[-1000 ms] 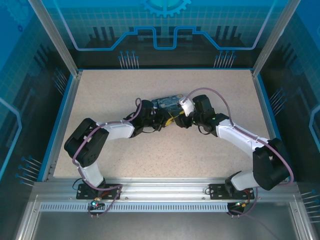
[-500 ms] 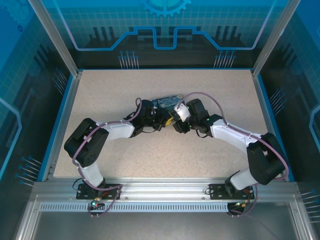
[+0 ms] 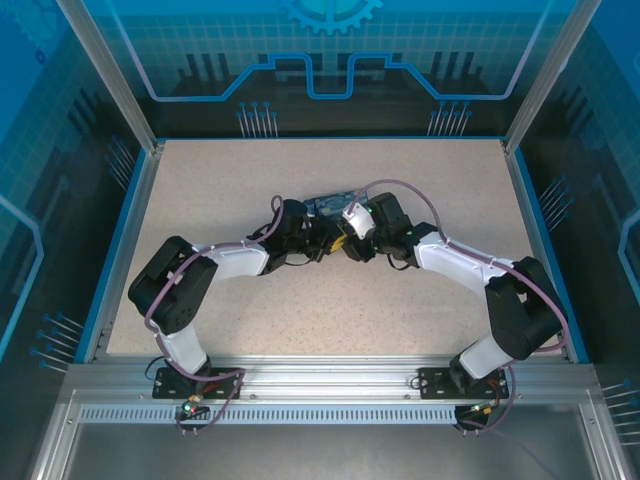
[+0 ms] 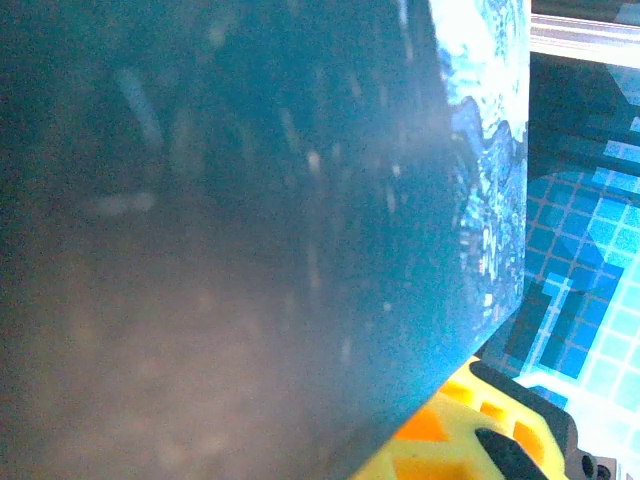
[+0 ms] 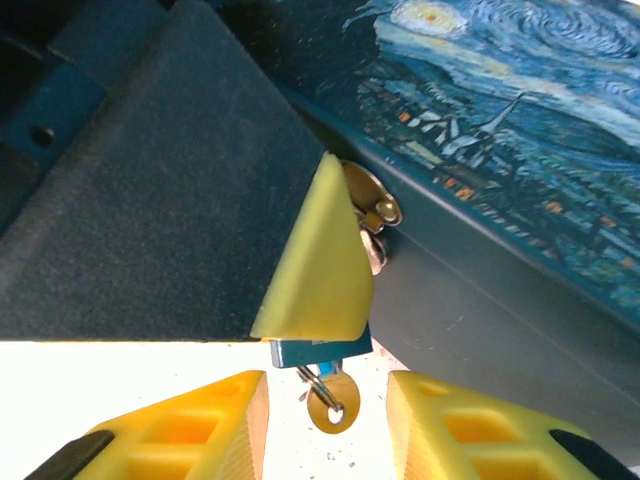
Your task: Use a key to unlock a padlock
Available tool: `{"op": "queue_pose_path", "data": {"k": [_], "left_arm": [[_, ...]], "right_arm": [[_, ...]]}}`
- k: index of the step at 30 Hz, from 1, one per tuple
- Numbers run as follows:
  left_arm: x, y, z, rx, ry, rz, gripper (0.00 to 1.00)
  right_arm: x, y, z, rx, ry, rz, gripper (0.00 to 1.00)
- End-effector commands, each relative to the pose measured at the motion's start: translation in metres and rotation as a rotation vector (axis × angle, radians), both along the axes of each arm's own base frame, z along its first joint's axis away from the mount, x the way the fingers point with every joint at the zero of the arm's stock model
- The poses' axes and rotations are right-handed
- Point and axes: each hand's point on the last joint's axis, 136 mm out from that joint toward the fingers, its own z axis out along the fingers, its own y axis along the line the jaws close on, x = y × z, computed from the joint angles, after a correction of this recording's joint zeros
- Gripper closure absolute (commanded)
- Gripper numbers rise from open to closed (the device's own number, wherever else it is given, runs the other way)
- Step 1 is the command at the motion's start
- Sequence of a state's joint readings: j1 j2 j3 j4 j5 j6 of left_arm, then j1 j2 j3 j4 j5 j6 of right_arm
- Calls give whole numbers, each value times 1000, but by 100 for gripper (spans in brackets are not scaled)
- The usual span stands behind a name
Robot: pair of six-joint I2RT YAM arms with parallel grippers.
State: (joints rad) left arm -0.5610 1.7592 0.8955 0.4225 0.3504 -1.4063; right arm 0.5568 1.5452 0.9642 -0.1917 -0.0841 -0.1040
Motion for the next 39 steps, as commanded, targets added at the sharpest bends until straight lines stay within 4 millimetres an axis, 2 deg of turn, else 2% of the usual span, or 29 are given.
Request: {"op": "queue_pose_path", "data": {"k": [1,15,22,27,32,39], "left_arm": [[3,-7,31,-51,-57,-39,100],[3,-6,32,-55,-55,-42,100],[4,-7,30,-56,-51,-45,100],[4,-7,27,-53,-48,-46,100],[3,-7,22,-50,-48,-46,100],[3,-4,16,-38,-77,-44,100]], "right_arm": [[-3,2,-5,-27,3,16,63],[6,9,-6,-27,-7,18,71],[9,12,0,-5,-19,16,85],[1,23,13,71,15,57,100],[-7,33,21,173,89,79,100],[-7,36,36,397,266,58,100]]}}
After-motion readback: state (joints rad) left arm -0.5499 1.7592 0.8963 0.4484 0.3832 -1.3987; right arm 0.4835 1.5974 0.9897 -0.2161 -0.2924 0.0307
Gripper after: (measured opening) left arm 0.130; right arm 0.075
